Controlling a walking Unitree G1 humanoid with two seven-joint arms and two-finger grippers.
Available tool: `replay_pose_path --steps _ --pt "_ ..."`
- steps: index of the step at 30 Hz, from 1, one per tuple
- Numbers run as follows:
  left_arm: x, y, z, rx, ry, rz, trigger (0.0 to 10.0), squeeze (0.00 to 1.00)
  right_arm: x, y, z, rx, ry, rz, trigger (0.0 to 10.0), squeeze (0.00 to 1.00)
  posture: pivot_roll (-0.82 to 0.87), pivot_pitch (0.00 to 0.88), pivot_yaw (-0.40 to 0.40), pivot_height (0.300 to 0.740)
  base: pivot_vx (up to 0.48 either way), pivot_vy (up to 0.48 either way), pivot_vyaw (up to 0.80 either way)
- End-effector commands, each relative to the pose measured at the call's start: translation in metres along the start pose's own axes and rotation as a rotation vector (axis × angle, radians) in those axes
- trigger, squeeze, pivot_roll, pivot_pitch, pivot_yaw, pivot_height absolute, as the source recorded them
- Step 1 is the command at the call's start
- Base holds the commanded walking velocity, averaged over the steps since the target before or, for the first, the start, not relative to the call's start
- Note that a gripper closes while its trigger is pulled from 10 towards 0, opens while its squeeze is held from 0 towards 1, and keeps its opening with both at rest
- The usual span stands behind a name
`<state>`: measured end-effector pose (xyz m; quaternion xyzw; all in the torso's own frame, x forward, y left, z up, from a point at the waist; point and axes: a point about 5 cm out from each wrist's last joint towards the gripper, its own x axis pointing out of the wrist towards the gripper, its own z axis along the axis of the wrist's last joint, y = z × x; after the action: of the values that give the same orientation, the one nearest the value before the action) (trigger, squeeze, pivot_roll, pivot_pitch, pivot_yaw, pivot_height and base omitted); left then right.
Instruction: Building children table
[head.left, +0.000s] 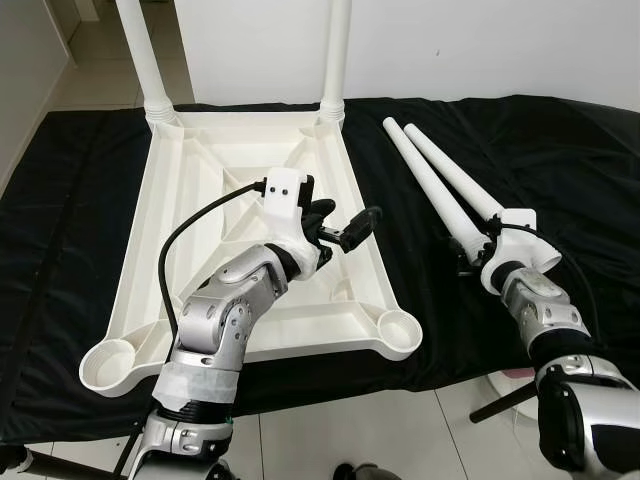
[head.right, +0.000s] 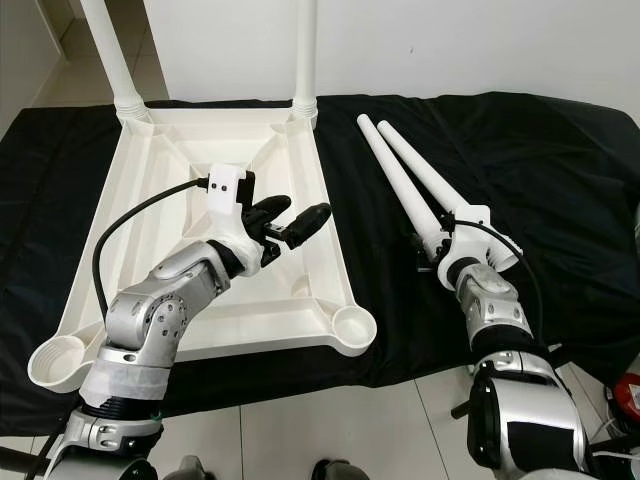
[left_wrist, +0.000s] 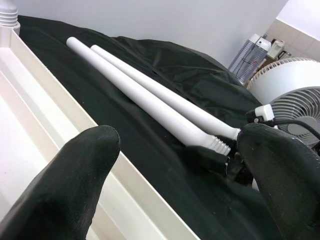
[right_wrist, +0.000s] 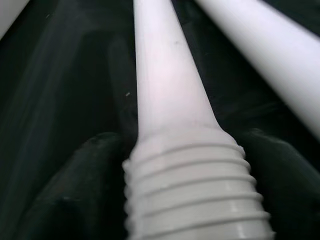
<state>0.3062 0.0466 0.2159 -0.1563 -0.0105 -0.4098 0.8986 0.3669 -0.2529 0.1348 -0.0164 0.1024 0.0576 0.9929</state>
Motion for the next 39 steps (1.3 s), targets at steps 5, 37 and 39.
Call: replay_pose_path --steps 5,37,39 --pt "0.004 -0.004 0.006 0.013 -0.018 -0.017 10.0 0.0 -0.001 0.003 -0.012 0.001 0.082 0.068 0.0 0.0 0.03 0.053 -0.041 0.74 0.0 0.0 0.0" --pt "0.004 0.006 0.013 0.018 0.003 -0.053 10.0 0.0 -0.022 0.059 0.051 0.057 -0.664 -0.003 10.0 0.0 0.03 0.045 -0.052 0.74 0.0 0.0 0.0" --pt "0.007 0.011 0.017 0.034 0.027 -0.04 10.0 0.0 -0.027 0.067 0.059 0.022 -0.728 0.014 10.0 0.0 0.03 0.04 -0.049 0.74 0.0 0.0 0.0"
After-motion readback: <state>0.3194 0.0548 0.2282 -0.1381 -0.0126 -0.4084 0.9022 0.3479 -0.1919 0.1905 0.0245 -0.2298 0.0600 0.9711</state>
